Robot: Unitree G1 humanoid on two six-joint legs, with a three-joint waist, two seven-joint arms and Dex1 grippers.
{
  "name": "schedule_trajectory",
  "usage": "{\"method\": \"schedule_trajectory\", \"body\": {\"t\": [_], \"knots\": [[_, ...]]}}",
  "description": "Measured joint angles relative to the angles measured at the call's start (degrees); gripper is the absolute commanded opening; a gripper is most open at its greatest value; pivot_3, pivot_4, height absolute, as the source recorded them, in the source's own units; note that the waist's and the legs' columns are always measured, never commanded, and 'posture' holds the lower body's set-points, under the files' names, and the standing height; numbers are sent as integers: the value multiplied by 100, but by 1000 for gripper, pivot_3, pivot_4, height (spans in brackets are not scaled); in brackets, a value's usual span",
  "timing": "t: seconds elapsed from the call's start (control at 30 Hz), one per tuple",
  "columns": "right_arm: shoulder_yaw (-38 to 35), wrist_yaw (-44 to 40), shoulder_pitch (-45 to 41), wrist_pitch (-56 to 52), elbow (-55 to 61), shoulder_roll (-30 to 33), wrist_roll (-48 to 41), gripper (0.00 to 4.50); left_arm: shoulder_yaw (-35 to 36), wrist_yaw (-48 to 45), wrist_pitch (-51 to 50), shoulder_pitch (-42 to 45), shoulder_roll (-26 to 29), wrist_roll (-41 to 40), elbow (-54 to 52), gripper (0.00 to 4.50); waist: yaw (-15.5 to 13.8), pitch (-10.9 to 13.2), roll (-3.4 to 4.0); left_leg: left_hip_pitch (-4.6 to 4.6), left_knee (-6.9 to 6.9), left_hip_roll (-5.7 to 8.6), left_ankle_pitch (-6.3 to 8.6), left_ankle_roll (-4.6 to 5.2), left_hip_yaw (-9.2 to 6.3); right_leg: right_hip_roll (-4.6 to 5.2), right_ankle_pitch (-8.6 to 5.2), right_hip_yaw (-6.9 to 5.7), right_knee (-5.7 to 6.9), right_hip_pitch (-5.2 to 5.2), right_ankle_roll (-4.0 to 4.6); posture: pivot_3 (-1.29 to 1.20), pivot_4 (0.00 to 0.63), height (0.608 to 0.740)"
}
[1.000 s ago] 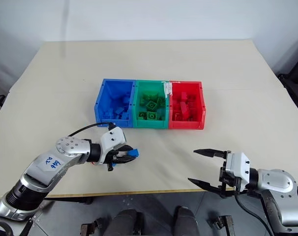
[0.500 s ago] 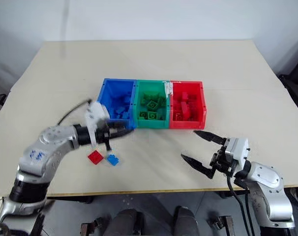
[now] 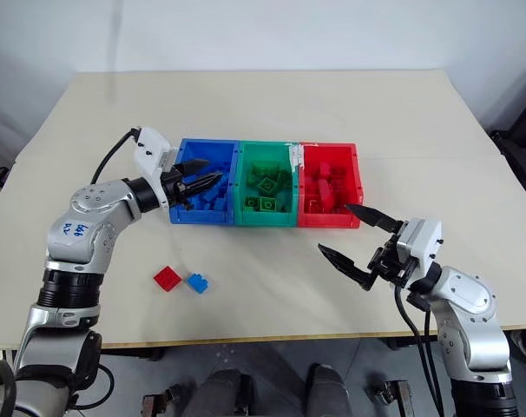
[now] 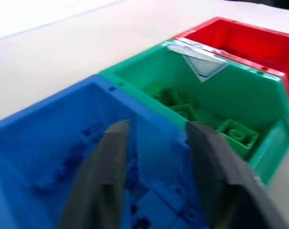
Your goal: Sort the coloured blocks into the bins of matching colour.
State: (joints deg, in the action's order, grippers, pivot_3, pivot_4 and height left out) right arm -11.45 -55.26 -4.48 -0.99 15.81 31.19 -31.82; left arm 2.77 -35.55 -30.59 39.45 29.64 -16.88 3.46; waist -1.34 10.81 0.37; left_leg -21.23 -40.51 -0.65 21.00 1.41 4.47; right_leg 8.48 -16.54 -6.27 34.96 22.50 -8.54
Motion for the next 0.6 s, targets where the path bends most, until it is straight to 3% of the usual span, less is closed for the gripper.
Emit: {"method": "schedule_trajectory", "body": {"t": [0.17, 0.4, 0.6], "knots": [[57, -195, -214, 65, -191, 27, 47, 4500, 331, -321, 295, -547, 128, -209, -229, 4487, 24, 0, 0, 2, 1, -4, 0, 0, -3, -1, 0, 3, 0, 3, 0, 0, 150, 740], [553, -1036, -581, 105, -634, 411, 215, 4500, 1563, -1731, 415, -2137, 1087, -1300, -853, 4487, 144, 0, 1, 5, 13, -7, 0, 0, -26, 1, -1, 6, -4, 7, 2, 0, 150, 740], [1263, -1603, -1121, 49, -836, 358, 359, 4500, 2684, -2468, 1494, -3551, 1610, -1192, -219, 4487, 157, 1, 1, 8, 15, -15, 3, -2, -27, 4, -2, 6, -2, 8, 3, 0, 150, 740]]}}
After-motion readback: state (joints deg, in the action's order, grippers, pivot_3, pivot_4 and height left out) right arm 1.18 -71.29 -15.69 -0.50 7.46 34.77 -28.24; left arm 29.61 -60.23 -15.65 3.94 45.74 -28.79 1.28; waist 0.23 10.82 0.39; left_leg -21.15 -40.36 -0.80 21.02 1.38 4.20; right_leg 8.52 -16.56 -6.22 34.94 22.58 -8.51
